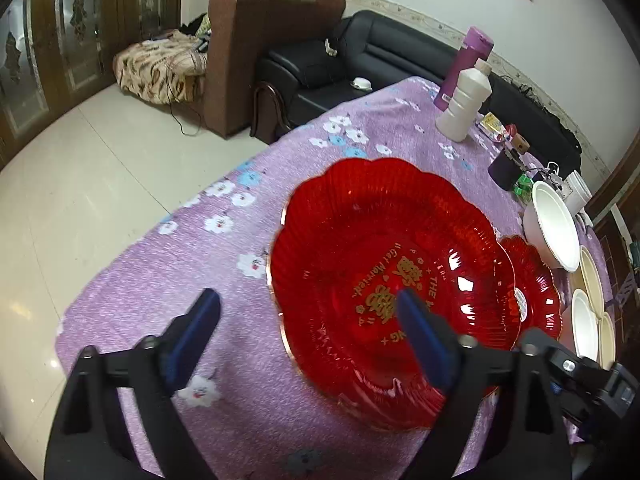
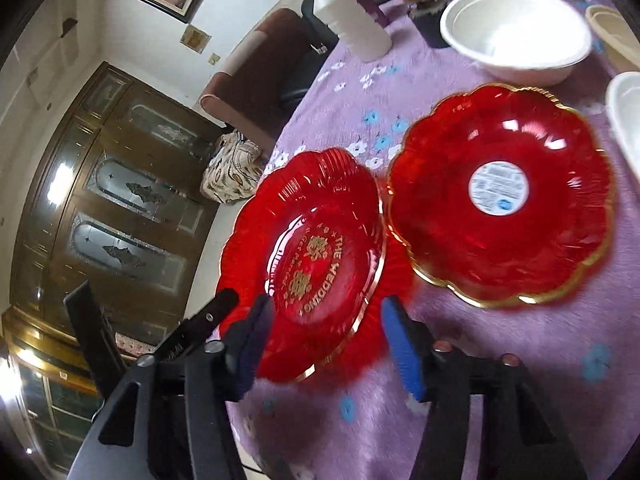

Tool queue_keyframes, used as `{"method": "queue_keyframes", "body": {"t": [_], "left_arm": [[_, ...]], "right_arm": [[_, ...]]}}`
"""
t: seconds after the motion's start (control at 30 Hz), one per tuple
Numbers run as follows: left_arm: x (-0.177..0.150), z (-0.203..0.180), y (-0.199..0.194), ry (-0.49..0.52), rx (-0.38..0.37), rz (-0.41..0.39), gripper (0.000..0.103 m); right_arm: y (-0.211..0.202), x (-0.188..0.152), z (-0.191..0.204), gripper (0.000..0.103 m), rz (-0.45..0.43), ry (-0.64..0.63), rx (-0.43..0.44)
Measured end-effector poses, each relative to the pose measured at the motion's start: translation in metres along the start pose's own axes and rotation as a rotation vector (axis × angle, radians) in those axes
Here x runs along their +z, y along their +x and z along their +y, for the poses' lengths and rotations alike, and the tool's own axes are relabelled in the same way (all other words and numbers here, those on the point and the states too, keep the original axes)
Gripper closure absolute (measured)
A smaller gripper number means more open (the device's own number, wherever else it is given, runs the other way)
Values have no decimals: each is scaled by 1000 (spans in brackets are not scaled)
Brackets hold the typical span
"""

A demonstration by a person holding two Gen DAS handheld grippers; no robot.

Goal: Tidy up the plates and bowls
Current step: 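Grasp the rim of the large red 'THE WEDDING' plate with the left gripper and lift, then grasp the small red sticker plate with the right gripper while the left gripper holds the wedding plate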

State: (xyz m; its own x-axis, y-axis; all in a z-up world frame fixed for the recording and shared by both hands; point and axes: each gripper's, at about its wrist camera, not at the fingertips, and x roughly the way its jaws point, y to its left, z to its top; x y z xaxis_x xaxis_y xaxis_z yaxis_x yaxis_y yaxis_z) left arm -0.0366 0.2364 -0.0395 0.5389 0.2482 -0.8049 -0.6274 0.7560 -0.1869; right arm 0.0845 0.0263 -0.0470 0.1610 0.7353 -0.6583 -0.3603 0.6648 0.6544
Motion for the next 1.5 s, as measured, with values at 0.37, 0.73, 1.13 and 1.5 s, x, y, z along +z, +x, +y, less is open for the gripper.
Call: {"method": "queue_keyframes", "body": {"t": [0.37,0.73,1.13,1.5], "left_arm": [[2,-12,31,15,9,98,55],[-3,-3,-5,6,18,8,87],[-17,9,-32,21,14,-36,87],[-32,10,-8,10,35,17,87]], "right_arm": [[36,8,-6,85,60,15,-107],[8,-8,10,90,-8,-56,-142],[-11,-31,29,90,-34,-117,-125],[7,-39,16,90,11,-98,-160]]}}
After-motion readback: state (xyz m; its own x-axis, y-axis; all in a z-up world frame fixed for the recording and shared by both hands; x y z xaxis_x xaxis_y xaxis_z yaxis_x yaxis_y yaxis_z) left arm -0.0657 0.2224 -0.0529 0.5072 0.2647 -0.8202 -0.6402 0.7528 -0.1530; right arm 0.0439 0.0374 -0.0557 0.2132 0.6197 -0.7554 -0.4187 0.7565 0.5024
